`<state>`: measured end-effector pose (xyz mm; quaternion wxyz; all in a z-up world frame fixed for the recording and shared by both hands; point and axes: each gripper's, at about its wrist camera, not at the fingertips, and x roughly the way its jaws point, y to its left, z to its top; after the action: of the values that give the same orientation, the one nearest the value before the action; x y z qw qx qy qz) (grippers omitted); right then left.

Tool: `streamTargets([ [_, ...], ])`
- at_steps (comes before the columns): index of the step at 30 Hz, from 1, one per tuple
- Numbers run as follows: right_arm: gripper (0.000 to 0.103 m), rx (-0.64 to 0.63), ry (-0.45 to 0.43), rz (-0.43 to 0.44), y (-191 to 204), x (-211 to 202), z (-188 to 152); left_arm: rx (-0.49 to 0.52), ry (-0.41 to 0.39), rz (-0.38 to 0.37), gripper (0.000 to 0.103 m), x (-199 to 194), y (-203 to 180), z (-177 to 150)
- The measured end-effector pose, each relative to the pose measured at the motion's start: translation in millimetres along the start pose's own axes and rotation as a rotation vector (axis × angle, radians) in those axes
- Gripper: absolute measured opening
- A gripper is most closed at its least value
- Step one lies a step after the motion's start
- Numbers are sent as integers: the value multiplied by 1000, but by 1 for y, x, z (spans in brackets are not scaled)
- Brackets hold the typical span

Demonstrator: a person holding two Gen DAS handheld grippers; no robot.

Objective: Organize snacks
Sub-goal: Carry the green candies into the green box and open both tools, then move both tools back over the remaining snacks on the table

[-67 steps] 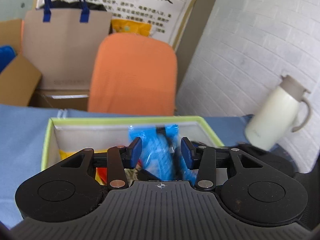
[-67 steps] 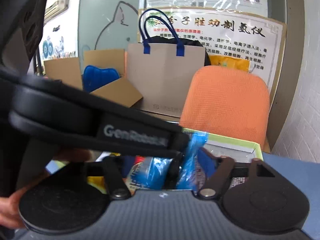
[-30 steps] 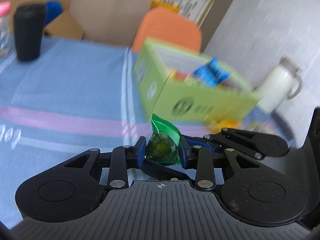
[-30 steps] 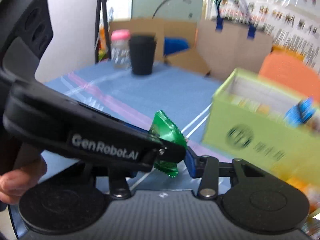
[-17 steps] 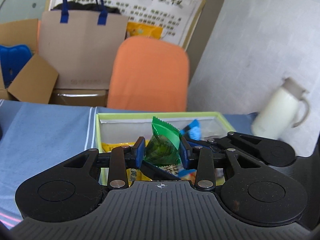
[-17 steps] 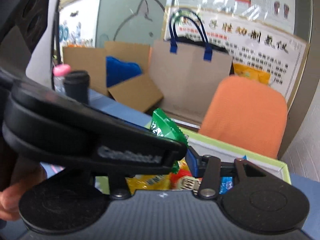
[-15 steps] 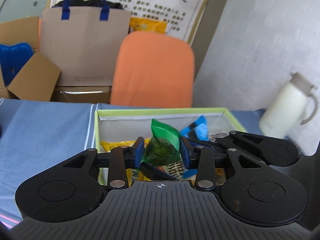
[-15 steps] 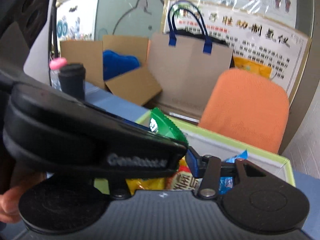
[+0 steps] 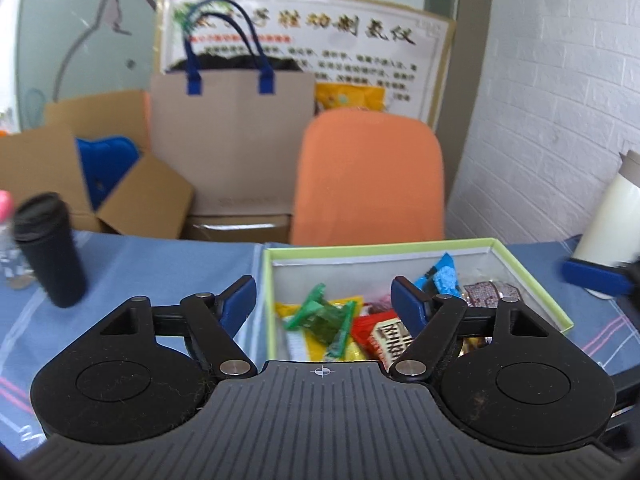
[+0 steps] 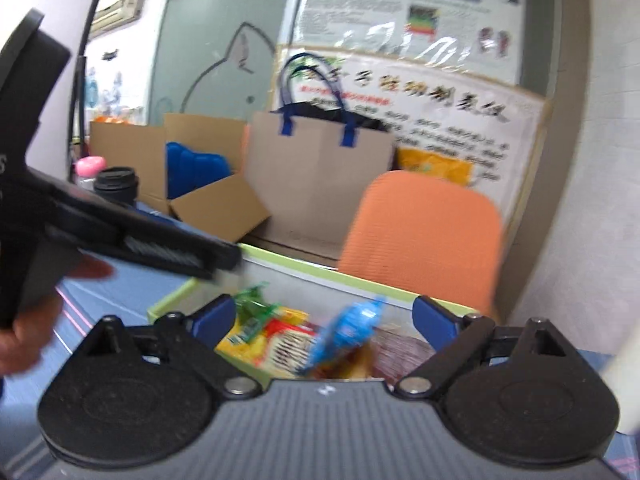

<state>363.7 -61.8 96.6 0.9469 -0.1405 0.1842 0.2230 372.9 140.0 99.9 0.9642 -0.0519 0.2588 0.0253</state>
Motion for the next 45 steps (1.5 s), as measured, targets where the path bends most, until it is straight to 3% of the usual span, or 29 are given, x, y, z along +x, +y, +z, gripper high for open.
streamTargets([
  [6,94,100,73,-112,-36,-42,-42,0,-30,32,65,-35,1,-13],
  [13,94,218,99,-156,-56,-92,-91,19,-26,53,67,-60,-7,-29],
  [18,94,305,151,-39,-53,-106,-123,44,-23,73,67,-71,-16,-39],
  [23,99,307,227,4,-37,-78,-138,69,-12,88,68,-75,-25,-47],
  [27,99,247,260,59,-14,-58,-139,93,-9,94,68,-78,-32,-52],
  [30,99,157,245,87,10,-60,-137,95,-1,96,68,-77,-33,-54],
  [34,99,130,230,161,32,-66,-136,94,16,97,69,-72,-34,-57],
  [39,99,166,171,134,33,-101,-139,104,85,13,69,-69,-39,-77],
  [45,99,266,187,17,-11,-116,-156,75,301,-324,65,-46,-74,-113],
])
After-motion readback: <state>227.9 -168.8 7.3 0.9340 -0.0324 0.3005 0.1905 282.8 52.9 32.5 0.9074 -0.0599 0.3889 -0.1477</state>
